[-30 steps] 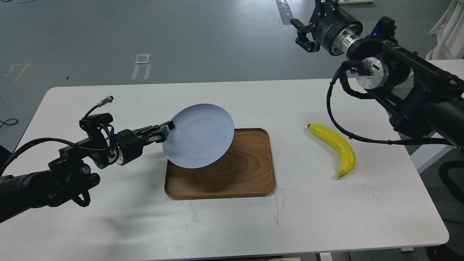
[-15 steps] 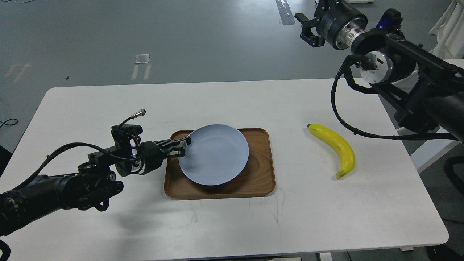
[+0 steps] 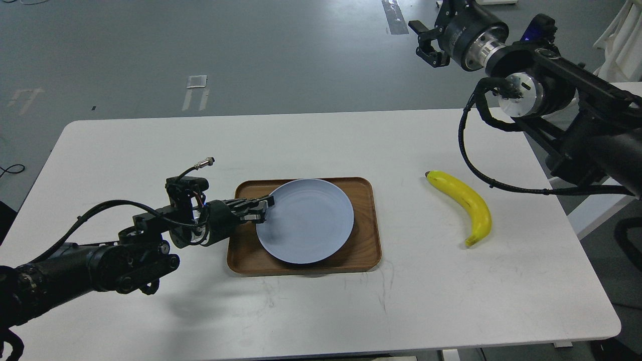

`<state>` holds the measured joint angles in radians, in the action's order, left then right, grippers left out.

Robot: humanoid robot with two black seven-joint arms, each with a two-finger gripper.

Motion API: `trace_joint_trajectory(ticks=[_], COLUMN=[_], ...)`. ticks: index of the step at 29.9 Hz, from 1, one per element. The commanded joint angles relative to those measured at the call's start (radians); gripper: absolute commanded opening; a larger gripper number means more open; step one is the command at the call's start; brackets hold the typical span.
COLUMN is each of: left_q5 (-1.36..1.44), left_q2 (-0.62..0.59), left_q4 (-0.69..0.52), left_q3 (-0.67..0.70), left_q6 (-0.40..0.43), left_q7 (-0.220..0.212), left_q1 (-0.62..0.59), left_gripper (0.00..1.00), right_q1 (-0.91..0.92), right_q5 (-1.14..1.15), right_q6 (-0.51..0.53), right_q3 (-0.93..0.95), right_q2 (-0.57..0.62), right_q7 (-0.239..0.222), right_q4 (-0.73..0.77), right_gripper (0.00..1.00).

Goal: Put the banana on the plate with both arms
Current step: 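Lower the plate onto the tray and open the left gripper, then lower the right gripper to the yellow banana and grasp it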

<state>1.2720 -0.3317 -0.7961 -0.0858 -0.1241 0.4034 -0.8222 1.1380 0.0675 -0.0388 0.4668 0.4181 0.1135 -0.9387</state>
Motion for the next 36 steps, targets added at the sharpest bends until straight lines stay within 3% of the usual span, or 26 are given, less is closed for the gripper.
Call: trace_joint_trajectory(ticks=[1, 3, 8, 12, 15, 17, 19, 23, 25, 27, 29, 32, 36], left_q5=[-0.002, -0.002, -0.003, -0.042, -0.173, -0.244, -0.365, -0.647, -0.817, -0.986, -1.031, -1.039, -1.042], left_q2=[0.01, 0.01, 0.017, 0.008, -0.007, -0.023, -0.032, -0.017, -0.001, 0.003, 0.005, 0.005, 0.005], left_q4=[0.0, -0.003, -0.003, -0.015, -0.04, -0.049, -0.063, -0.081, -0.092, -0.095, -0.104, -0.142, -0.216], left_q3=[0.003, 0.003, 0.006, 0.04, 0.125, 0.153, 0.184, 0.227, 0.279, 0.365, 0.414, 0.478, 0.538], left_q6=[0.0, -0.005, -0.028, -0.08, -0.158, -0.158, -0.147, -0.051, -0.002, 0.018, 0.021, 0.023, 0.034], left_q7=[0.0, 0.005, 0.006, 0.015, 0.041, 0.075, 0.085, 0.085, -0.001, -0.192, -0.295, -0.339, -0.345], left_q1=[-0.008, -0.017, -0.018, -0.035, -0.098, -0.127, -0.178, -0.251, -0.267, -0.262, -0.255, -0.214, -0.153], left_gripper=[0.58, 0.71, 0.77, 0.96, 0.98, 0.98, 0.98, 0.98, 0.98, 0.98, 0.98, 0.98, 0.98], right_q1=[-0.001, -0.003, -0.009, -0.009, -0.014, -0.015, -0.017, -0.023, -0.024, -0.038, -0.044, -0.053, -0.07], right_q5=[0.0, 0.0, 0.0, 0.002, 0.006, 0.011, 0.04, 0.173, 0.253, 0.369, 0.464, 0.593, 0.739], right_q6=[0.0, 0.0, 0.0, 0.005, 0.011, 0.011, 0.013, 0.014, 0.014, 0.014, 0.016, 0.014, 0.016], right_q3=[0.0, 0.0, 0.001, -0.002, -0.005, -0.007, -0.039, -0.125, -0.151, -0.183, -0.215, -0.267, -0.33], right_q2=[-0.001, 0.001, 0.001, 0.011, 0.021, 0.024, 0.031, 0.073, 0.102, 0.143, 0.168, 0.206, 0.238], right_q7=[0.0, 0.0, 0.0, 0.002, 0.003, 0.003, 0.008, 0.021, 0.031, 0.052, 0.066, 0.09, 0.121], right_q4=[0.0, 0.0, -0.002, -0.006, -0.011, -0.011, -0.011, -0.029, -0.051, -0.069, -0.08, -0.11, -0.15], right_gripper=[1.0, 1.0, 1.0, 1.0, 1.0, 1.0, 1.0, 1.0, 1.0, 0.99, 0.99, 0.99, 0.99])
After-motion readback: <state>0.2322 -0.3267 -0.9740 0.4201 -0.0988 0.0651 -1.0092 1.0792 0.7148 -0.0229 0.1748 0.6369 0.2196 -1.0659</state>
